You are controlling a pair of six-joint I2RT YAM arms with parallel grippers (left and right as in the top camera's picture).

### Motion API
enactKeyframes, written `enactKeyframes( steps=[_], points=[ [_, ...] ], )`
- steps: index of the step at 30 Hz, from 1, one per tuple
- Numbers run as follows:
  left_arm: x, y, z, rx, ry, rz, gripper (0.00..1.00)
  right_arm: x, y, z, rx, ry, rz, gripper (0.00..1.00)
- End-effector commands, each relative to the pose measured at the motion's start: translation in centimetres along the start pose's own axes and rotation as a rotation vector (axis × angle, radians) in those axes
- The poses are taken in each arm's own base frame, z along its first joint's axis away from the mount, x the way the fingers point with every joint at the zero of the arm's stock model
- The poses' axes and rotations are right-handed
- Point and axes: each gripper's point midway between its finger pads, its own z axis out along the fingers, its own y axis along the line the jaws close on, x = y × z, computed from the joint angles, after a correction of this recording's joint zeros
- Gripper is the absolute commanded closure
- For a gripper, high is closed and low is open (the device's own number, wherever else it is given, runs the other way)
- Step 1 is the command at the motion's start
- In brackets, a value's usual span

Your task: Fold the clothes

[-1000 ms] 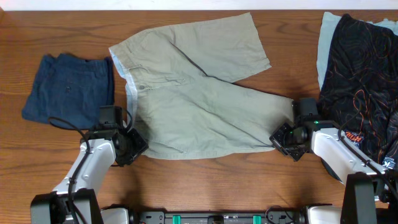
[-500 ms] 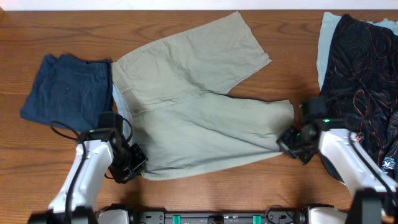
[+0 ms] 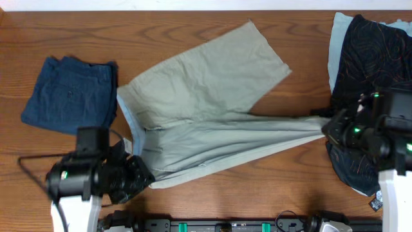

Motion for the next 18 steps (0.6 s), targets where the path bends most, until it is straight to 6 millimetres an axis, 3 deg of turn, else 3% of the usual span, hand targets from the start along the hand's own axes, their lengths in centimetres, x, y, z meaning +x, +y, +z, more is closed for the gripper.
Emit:
enactKeyframes(
  steps=[1,5,8,13,18],
  points=[
    [-0.3,0.0,-2.0,-0.015,-0.113,0.064,0.94,-3.6,-0.8,-3.1,0.087,-0.177,-0.113,0.99],
    [-1.4,-1.2,-3.3,0.035,-0.222,0.121,0.94,-5.8,1.2,-4.6,0.044,-0.264,-0.206,0.99],
    [-3.4,-2.3,-3.8,0.063,-0.301,0.156,0.94,-7.1,3.0,-4.2,-0.001,-0.295,-0.273,0.99],
    [-8.1,-1.8,-4.7,-0.001,-0.465,0.029,0.94,-8.5,6.4,-1.3,-0.053,-0.285,-0.388,0.99],
    [-10.4,-0.3,-4.0,-0.08,-0.487,-0.131,0.94,-9.7,10.4,2.8,-0.111,-0.282,-0.487,0.99]
  ],
)
